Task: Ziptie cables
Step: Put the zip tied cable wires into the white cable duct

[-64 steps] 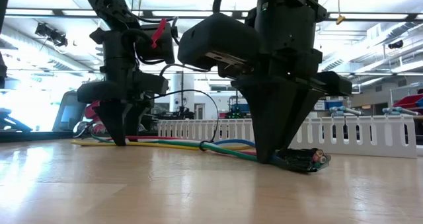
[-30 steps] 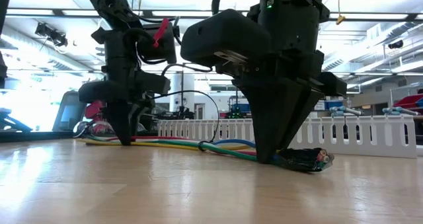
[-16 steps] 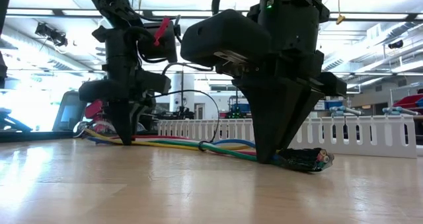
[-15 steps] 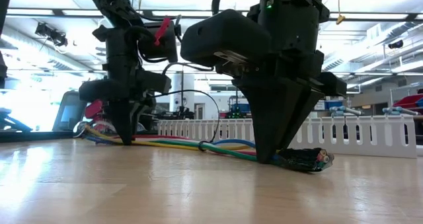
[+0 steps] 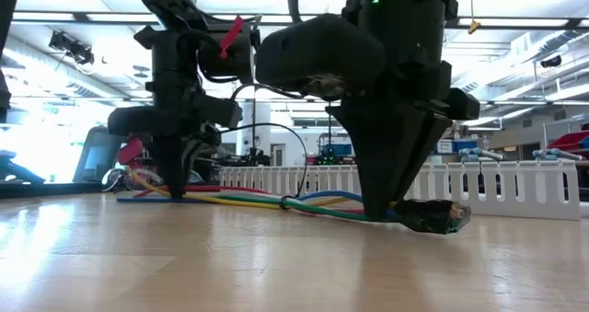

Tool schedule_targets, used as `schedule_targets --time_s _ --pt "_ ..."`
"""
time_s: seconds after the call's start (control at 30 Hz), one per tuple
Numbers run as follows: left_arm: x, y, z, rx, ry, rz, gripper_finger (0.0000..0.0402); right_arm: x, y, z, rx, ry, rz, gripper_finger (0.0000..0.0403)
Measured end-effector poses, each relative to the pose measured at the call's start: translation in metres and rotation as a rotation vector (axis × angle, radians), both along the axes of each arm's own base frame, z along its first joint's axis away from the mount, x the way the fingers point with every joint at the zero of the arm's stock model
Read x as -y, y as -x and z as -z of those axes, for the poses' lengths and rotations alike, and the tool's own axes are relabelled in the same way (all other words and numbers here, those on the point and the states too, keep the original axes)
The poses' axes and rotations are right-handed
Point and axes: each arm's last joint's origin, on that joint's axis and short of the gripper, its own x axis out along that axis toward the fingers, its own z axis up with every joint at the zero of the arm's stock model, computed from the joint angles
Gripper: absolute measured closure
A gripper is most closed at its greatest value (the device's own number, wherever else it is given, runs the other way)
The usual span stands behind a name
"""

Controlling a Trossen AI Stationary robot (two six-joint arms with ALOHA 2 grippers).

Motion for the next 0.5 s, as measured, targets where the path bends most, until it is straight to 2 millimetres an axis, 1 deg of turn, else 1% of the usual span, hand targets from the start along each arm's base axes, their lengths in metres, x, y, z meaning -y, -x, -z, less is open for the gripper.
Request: schedule_targets --time_s 0.3,0.4,0.5 --pt "0.007 0.003 -0.002 -0.019 0.015 0.020 0.0390 -0.003 0.005 -0.002 -0.030 -0.008 -0.011 0.0390" --pt "0.008 0.004 -0.005 -0.012 0.015 0.024 0.0390 -0.003 0.009 -0.010 -0.031 -0.007 -0.016 0.0391" --pt "0.007 0.006 -0.013 0.016 0.003 0.021 0.0390 -0.004 0.013 -0.024 -0.006 0.010 -0.011 0.0392"
